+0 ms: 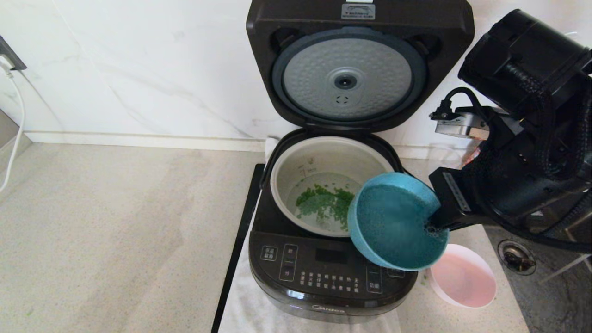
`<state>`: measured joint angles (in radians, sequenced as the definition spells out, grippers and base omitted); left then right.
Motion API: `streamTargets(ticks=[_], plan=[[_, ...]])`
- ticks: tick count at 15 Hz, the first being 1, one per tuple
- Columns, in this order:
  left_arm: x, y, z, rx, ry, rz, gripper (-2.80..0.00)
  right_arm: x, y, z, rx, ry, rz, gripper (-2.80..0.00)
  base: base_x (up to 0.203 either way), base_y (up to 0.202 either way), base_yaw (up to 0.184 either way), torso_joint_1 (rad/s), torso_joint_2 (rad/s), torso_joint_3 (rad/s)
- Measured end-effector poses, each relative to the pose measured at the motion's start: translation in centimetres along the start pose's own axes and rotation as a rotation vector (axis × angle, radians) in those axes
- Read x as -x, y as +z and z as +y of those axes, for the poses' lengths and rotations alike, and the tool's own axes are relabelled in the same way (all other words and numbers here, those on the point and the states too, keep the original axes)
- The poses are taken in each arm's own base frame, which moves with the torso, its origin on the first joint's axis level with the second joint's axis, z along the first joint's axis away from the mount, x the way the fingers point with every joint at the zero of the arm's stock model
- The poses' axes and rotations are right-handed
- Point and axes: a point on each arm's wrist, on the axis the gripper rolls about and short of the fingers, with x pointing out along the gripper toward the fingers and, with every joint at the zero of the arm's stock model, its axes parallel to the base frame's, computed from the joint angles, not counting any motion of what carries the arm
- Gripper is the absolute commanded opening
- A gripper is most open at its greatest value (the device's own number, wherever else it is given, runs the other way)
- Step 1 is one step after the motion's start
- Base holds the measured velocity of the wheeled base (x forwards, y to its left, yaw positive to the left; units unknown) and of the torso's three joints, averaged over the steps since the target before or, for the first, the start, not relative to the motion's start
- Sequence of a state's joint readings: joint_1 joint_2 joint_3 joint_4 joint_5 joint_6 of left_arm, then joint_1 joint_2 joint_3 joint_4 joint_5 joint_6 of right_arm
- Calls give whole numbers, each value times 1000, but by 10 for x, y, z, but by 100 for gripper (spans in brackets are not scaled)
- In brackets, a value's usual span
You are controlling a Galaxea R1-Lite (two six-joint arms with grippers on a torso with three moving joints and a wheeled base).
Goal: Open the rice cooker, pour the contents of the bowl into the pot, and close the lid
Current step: Pour the water from the bowl into the rice cooker
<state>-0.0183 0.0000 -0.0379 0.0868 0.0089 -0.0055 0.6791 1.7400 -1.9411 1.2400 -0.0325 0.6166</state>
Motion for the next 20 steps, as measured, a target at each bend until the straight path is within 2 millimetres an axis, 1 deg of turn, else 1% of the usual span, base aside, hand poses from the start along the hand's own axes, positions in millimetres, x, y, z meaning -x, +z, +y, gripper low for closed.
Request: streamTargets(ticks=[3, 13, 20], plan=[[0, 0, 0, 0, 0, 0, -280, -6, 0, 7, 10, 7, -1, -280, 0, 0, 0, 0, 0, 0], [0, 0, 0, 0, 0, -1, -280, -24, 15, 21, -5, 58, -68, -280, 0, 0, 0, 0, 0, 0], [0, 0, 0, 0, 0, 0, -280, -25, 25, 29, -14, 122, -153, -280, 0, 0, 0, 0, 0, 0]])
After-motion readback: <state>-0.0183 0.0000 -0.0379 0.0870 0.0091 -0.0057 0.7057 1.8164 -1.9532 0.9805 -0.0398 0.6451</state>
